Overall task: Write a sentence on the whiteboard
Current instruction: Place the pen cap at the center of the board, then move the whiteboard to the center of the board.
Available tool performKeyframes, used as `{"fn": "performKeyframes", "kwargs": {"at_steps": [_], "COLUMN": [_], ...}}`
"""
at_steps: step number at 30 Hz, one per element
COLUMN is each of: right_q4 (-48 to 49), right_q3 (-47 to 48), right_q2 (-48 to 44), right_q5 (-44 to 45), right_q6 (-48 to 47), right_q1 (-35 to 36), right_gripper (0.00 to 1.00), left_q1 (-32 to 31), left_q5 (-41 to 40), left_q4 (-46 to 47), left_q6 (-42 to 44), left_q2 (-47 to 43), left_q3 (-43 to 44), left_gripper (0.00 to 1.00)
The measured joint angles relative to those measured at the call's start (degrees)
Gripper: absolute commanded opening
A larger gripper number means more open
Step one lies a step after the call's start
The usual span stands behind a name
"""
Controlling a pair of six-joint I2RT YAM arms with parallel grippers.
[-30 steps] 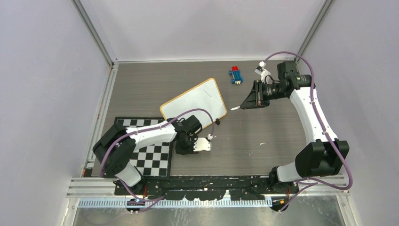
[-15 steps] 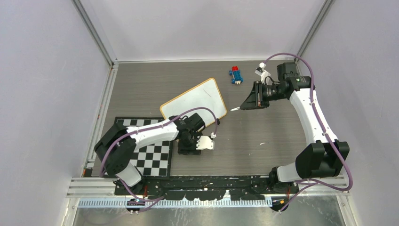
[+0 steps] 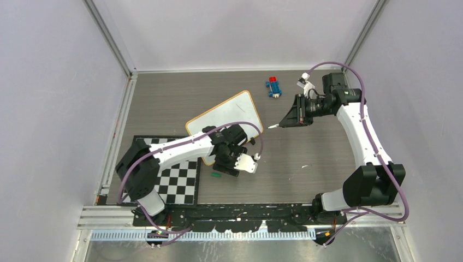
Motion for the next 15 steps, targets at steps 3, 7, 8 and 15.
{"fn": "performKeyframes", "kwargs": {"at_steps": [3,7,8,15], "right_q4": [0.0,-0.02,-0.04,-0.24], "right_q3": [0.0,0.0,0.0,0.0], "right_q2": [-0.09,-0.5,-0.63,-1.11], "right_q5": [0.0,-0.02,-0.02,-0.24], "right_q6": [0.0,-0.04,-0.07,-0.33], "right_q1": [-0.37,-0.57,-0.57,-2.36], "right_gripper": [0.0,0.0,0.0,0.0], "left_q1": [0.0,0.0,0.0,0.0], "left_q5": [0.07,-0.02,-0.11,-1.66], "left_q4": [0.15,0.59,0.85,2.56], "left_q6": [3.85,9.33,10.62,17.22], "left_q2": [2.38,4.76,5.27,8.66], "left_q3": [0.5,0.57,0.57,0.63], "left_gripper": [0.62,0.61,0.6,0.51]}}
